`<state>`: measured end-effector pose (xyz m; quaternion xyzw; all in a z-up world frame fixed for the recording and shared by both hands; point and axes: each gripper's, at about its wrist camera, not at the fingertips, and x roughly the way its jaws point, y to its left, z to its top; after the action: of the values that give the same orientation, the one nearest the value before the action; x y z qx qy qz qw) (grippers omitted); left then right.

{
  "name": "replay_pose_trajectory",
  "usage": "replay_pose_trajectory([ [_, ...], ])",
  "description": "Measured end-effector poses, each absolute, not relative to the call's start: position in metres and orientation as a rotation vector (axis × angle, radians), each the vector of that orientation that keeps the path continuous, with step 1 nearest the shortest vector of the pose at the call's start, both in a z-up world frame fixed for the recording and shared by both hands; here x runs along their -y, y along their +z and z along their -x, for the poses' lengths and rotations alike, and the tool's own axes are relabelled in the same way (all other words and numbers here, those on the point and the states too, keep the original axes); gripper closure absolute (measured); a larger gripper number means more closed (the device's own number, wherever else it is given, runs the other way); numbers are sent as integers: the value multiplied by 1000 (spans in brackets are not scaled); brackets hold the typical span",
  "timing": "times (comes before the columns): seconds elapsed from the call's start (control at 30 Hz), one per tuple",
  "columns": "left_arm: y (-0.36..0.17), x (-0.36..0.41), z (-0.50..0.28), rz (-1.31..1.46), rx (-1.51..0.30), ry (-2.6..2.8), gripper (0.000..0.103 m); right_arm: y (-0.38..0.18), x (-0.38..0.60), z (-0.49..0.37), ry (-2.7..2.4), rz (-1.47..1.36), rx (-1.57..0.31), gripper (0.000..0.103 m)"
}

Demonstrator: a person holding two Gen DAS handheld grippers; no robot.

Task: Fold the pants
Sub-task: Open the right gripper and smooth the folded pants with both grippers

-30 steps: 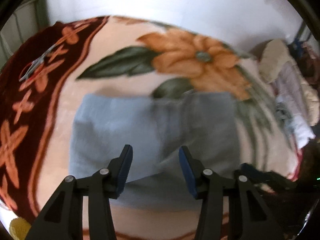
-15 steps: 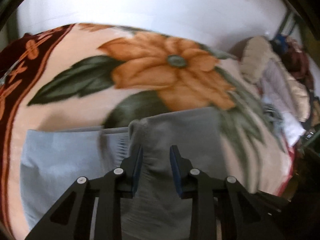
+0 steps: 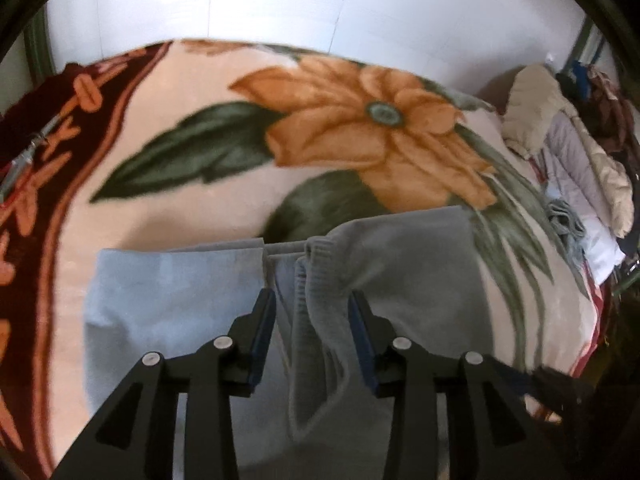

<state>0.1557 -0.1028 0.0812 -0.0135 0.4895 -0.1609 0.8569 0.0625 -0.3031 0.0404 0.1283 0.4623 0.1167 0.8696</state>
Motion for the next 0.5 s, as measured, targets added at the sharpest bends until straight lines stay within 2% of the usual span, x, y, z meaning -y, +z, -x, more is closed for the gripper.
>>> replay_pose_trajectory([
  [0.13,84,94,-137,14,-1032,-326,58,48,302,-52,259,-267,-951,74],
  [0.33,45,84,-134,-16,-1115,-231,57,21,307,-55,227,-273,-1023,74],
  [0.5,48,86,-129,-44,-1095,-237,57,22,311,-55,227,-309,-1010,74],
])
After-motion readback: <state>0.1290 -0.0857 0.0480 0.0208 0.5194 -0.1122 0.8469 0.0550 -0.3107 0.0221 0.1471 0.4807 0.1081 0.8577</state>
